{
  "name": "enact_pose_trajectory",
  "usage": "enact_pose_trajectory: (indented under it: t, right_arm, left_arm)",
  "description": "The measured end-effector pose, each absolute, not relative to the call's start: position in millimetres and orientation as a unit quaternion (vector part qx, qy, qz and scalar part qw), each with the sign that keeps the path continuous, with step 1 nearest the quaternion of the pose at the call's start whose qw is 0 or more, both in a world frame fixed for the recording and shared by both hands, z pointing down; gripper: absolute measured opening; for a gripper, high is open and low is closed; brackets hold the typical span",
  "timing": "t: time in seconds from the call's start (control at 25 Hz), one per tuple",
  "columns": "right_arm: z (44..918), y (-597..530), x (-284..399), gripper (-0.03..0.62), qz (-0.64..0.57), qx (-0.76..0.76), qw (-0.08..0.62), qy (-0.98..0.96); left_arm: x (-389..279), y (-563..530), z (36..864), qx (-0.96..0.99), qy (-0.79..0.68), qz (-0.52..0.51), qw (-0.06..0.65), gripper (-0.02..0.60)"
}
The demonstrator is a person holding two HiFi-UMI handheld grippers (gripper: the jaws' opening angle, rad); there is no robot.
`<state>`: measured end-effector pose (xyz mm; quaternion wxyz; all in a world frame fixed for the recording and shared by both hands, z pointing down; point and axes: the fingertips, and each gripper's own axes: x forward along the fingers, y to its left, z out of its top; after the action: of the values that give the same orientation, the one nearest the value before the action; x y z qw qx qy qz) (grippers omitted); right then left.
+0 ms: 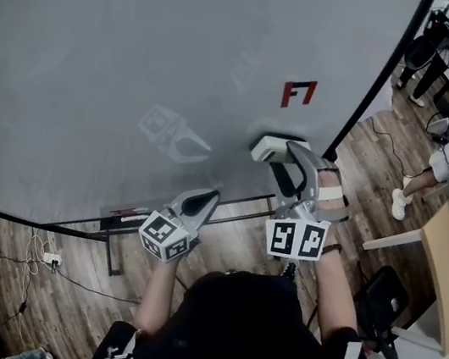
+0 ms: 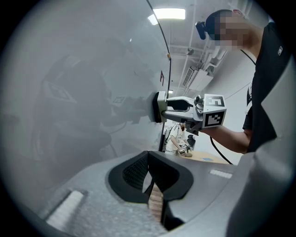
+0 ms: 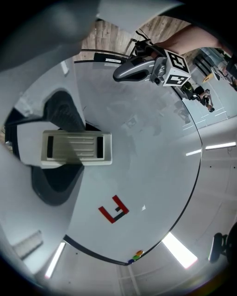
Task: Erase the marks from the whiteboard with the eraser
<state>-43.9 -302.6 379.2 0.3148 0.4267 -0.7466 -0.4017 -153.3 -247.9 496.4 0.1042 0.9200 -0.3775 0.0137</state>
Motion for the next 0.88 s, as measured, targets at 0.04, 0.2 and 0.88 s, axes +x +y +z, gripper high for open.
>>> enact_pose_trajectory:
  t: [0.04, 0.2, 0.88]
  right_arm:
    - [379, -302, -43, 0.227, -0.402, 0.425, 0.314, -0.748]
    - [375, -302, -36, 0.227, -0.398, 0.426, 0.310, -0.751]
    - [375, -330, 46, 0.227, -0.367, 0.466, 0.326, -0.736]
  left_arm:
    - [-153, -248, 496, 0.920, -0.378, 0.014, 0.104, 0.011]
    - [-150, -246, 493, 0.920, -0.379, 0.014, 0.102, 0.011]
    - [-98, -262, 497, 0.926, -0.361, 0.012, 0.111, 0.011]
